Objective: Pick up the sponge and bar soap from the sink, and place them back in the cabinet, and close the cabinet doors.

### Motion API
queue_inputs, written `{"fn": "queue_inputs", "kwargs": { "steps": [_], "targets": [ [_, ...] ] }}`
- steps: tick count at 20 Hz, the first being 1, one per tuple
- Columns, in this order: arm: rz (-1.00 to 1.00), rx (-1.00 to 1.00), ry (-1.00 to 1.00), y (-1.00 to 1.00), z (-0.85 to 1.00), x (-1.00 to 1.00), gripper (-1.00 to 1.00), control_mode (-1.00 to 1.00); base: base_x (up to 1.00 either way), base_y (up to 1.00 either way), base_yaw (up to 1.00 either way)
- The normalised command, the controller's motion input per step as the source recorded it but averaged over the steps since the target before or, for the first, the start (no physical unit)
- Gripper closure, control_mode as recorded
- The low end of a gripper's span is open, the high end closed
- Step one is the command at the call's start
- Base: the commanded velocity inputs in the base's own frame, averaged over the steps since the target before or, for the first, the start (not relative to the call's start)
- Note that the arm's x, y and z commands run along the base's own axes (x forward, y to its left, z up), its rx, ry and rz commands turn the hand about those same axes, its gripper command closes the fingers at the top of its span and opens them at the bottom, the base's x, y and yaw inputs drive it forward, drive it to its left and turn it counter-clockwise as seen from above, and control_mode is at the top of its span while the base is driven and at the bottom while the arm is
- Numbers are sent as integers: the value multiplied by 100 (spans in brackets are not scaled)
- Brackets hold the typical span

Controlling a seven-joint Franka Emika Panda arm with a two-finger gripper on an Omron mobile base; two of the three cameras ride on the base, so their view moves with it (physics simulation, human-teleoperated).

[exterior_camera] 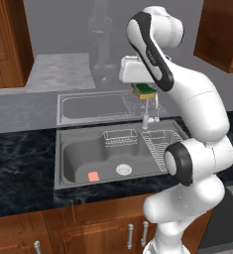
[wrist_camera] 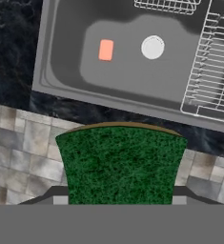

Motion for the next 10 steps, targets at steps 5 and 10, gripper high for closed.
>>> {"fn": "queue_inputs", "kwargs": {
  "steps": [5,10],
  "targets": [
    [0,0,0,-32,15,-69,100,-100,0,0,0],
    [0,0,0,-27,18,-61,100,-100,0,0,0]
  ]
}}
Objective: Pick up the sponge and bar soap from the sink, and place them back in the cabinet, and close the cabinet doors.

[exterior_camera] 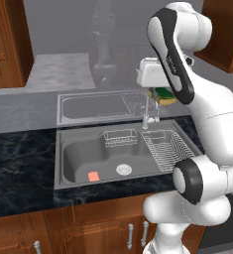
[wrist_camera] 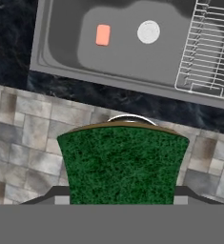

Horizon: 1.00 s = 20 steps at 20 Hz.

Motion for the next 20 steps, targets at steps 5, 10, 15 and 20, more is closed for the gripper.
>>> {"fn": "queue_inputs", "kwargs": {
  "steps": [5,10,15,20],
  "targets": [
    [0,0,0,-29,15,-56,100,-100,0,0,0],
    [0,-1,0,-24,5,-47,100,-100,0,0,0],
    [0,-4,0,-22,0,-43,100,-100,0,0,0],
    [0,-6,0,-20,0,-34,100,-100,0,0,0]
  ]
}}
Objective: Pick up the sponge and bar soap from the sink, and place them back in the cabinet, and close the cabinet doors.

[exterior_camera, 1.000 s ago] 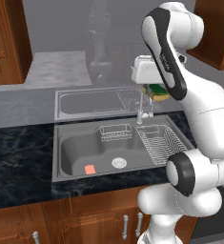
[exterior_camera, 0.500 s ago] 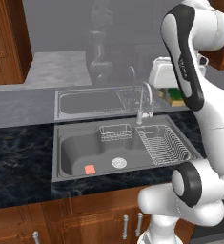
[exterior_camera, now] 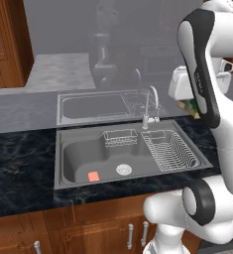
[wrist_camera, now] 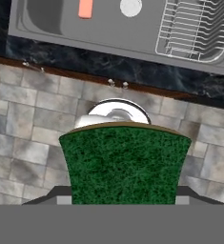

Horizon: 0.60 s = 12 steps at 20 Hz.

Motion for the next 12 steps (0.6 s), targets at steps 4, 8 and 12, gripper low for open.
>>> {"fn": "queue_inputs", "kwargs": {
  "steps": [4,8,12],
  "targets": [
    [0,-2,0,-23,0,-36,100,-100,0,0,0],
    [0,0,0,-21,0,-36,100,-100,0,0,0],
    [0,0,0,-14,0,-36,100,-100,0,0,0]
  ]
}}
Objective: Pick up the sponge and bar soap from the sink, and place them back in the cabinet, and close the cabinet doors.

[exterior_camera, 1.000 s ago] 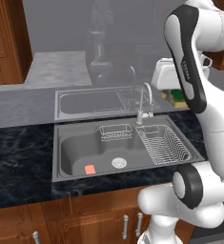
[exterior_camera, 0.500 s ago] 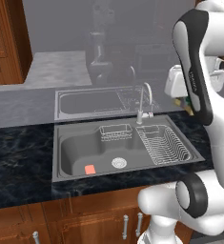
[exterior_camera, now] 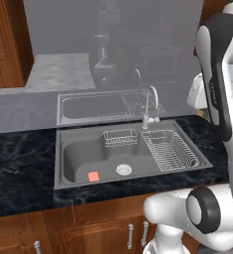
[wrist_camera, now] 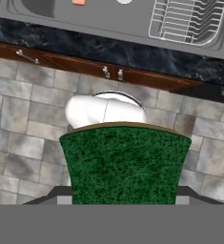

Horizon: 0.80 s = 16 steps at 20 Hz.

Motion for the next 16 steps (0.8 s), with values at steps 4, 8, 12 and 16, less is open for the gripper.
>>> {"fn": "queue_inputs", "kwargs": {
  "steps": [4,8,12,16],
  "targets": [
    [0,0,0,0,0,-28,100,-100,0,0,0],
    [0,0,0,0,0,-31,100,-100,0,0,0],
    [0,0,-1,0,0,-18,100,-100,0,0,0],
    [0,0,-4,0,-3,0,100,-100,0,0,0]
  ]
}}
